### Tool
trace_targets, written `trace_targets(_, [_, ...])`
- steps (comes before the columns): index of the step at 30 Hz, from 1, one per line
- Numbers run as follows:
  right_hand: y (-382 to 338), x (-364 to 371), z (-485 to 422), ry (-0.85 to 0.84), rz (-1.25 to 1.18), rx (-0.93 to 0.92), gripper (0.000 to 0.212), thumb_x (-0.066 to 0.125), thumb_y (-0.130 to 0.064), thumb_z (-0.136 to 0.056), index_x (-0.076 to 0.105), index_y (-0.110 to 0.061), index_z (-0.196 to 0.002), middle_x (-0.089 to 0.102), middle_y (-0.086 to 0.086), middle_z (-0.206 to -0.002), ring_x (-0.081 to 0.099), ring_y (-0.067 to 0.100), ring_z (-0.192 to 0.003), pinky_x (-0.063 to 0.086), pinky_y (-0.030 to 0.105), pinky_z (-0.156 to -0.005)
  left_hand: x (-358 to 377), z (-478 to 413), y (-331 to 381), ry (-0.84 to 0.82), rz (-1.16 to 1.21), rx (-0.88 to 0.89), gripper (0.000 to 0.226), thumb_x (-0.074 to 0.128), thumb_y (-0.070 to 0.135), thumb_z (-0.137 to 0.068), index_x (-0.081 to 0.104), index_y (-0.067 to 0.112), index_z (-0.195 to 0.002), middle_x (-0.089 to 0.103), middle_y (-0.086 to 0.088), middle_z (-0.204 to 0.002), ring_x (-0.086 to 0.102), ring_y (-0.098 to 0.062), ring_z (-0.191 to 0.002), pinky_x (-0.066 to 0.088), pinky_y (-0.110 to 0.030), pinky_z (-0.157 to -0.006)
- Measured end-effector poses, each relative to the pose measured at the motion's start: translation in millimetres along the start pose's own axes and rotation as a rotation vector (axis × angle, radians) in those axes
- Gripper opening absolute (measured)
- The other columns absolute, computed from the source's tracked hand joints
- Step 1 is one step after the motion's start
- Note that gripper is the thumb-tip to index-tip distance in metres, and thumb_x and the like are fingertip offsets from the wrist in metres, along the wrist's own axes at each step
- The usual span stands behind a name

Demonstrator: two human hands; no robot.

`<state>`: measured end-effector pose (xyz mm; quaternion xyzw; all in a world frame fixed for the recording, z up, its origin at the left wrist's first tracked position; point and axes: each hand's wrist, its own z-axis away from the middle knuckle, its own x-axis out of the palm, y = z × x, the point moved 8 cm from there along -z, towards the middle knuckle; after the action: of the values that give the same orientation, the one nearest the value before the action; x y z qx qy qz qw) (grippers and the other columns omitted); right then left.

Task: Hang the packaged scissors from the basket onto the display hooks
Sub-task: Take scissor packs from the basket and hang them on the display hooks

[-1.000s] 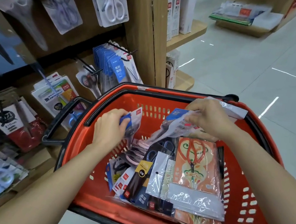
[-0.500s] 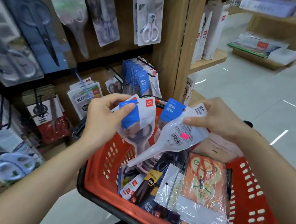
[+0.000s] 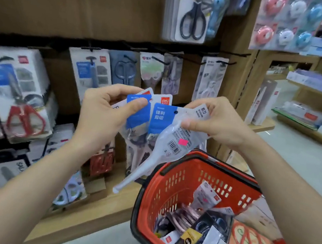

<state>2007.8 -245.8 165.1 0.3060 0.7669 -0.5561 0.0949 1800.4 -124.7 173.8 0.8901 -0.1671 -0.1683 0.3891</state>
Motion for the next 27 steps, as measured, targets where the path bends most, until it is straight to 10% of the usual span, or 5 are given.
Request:
trace_targets(7, [-71.1,102.7,-48.6,-0.068,0.192,-0.203,0.016,0.088,-0.015,-0.081,0.077,-0.010,-0.091,0.075,0.008,-0.078,0.064,0.009,-0.068,0.052,0.034,-0.064,-90.9,22.8,0.8,-0.057,-0.059,-0.025,0.019,0.084,0.029,-0.074,0.080,0.030,-0.093,0.079,0.018,-0.089,0.073,0.003,-0.085,0.058,-0.018,-0.073])
trace_targets(12, [-97.4,181.8,-65.6,-0.012,0.307,-0.327,0.016,0.090,-0.024,-0.079,0.080,-0.016,-0.089,0.071,-0.004,-0.081,0.063,0.001,-0.073,0.046,0.020,-0.067,-174.7,59.6,-23.6,0.087,-0.162,-0.079,0.026,0.083,0.010,-0.085,0.078,0.035,-0.084,0.078,0.019,-0.082,0.069,0.003,-0.077,0.059,-0.027,-0.076])
trace_targets(18, [-100.1,257.3,-60.8,0.100,0.481,-0.473,0.017,0.086,-0.026,-0.080,0.084,-0.021,-0.095,0.035,-0.011,-0.071,0.036,0.008,-0.073,0.030,0.017,-0.067,-263.5,114.1,-69.3,0.318,-0.140,-0.221,0.022,0.083,0.011,-0.085,0.078,0.032,-0.082,0.074,0.024,-0.073,0.062,0.005,-0.069,0.052,-0.019,-0.070])
trace_targets(27, [-102.5,320.7,-41.2,0.068,0.790,-0.650,0.010,0.080,-0.026,-0.086,0.084,-0.023,-0.095,0.063,-0.001,-0.065,0.062,0.026,-0.062,0.054,0.040,-0.058,-327.6,145.1,-112.3,0.390,-0.196,-0.378,0.008,0.084,0.015,-0.086,0.080,0.016,-0.093,0.077,0.007,-0.085,0.070,-0.002,-0.077,0.057,-0.021,-0.068])
